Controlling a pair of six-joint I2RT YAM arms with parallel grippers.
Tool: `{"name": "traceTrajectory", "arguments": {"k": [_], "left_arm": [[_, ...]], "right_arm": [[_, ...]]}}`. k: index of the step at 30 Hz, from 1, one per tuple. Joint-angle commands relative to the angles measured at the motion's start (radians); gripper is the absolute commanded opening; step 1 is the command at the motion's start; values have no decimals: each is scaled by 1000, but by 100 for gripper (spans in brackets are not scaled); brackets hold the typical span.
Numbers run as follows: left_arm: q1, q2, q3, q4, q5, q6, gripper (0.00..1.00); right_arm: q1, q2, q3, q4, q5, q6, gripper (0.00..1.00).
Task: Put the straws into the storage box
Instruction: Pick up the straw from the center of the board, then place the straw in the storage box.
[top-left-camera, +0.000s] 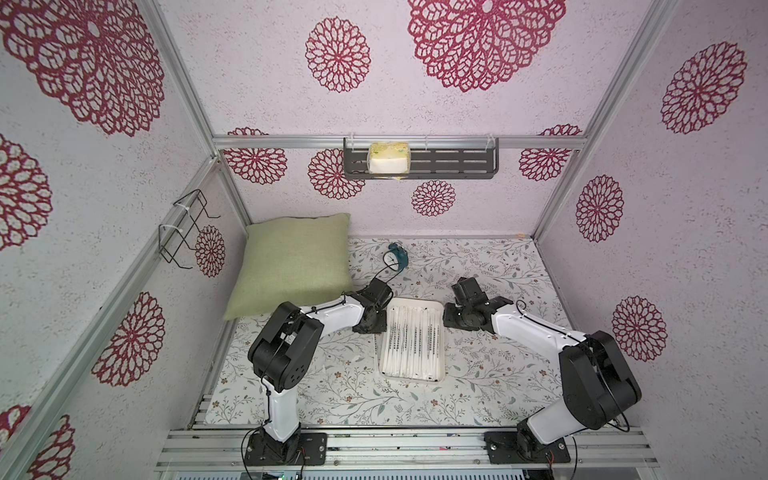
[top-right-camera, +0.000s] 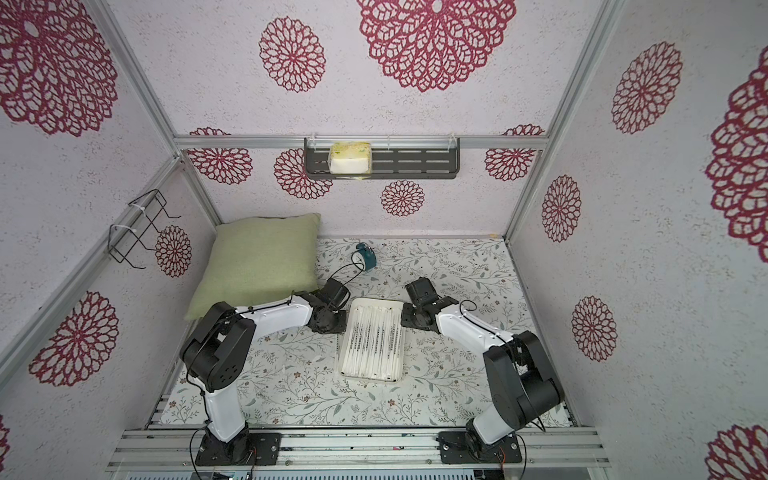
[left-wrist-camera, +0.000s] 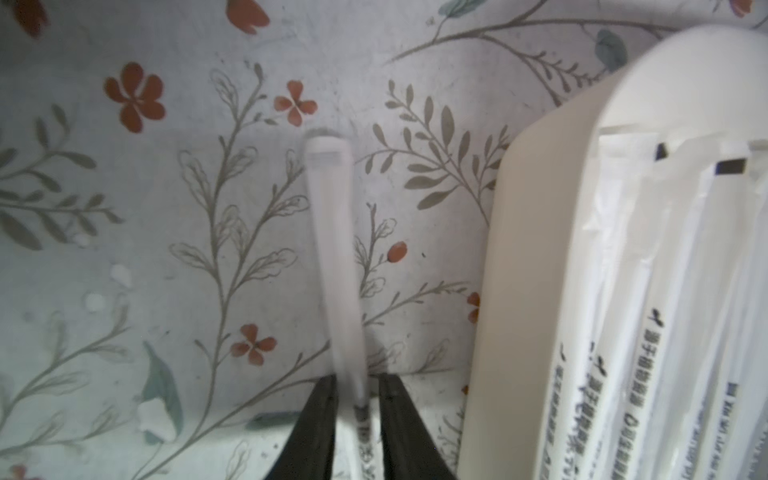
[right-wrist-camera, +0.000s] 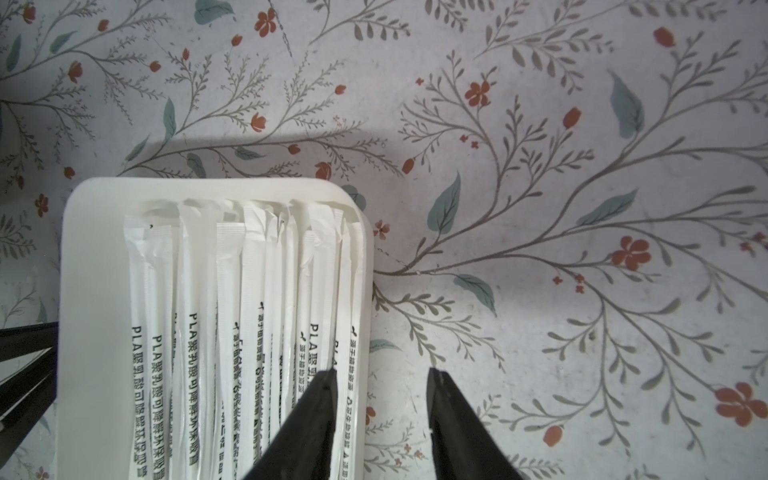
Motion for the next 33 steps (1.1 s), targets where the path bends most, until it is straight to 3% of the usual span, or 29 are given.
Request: {"name": "traceTrajectory", "arguments": {"k": [1, 4, 9, 13, 19, 24, 29, 33], "left_arm": [[-27, -9, -5, -87, -81, 13, 13], [-26, -62, -5, -129, -112, 5, 6], [-31, -216, 42, -261, -224, -25, 3], [-103, -296, 98, -178, -145, -87, 3], [-199, -106, 222, 67, 87, -188, 5], [-237, 93, 322, 105, 120, -207, 5], [-244, 170, 315, 114, 116, -214, 6], [-244, 187, 309, 108, 130, -208, 18]], "right_arm": [[2, -31, 14, -8, 11, 3, 42], [2, -27, 16, -3, 8, -2, 42], [1, -28, 20, -7, 6, -10, 42], [-4, -27, 11, 0, 8, -10, 42], [-28, -34, 11, 2, 0, -11, 42], [-46, -62, -9, -2, -4, -15, 42], [-49, -82, -37, 5, -7, -17, 42], [-49, -75, -53, 20, -28, -12, 42]]}}
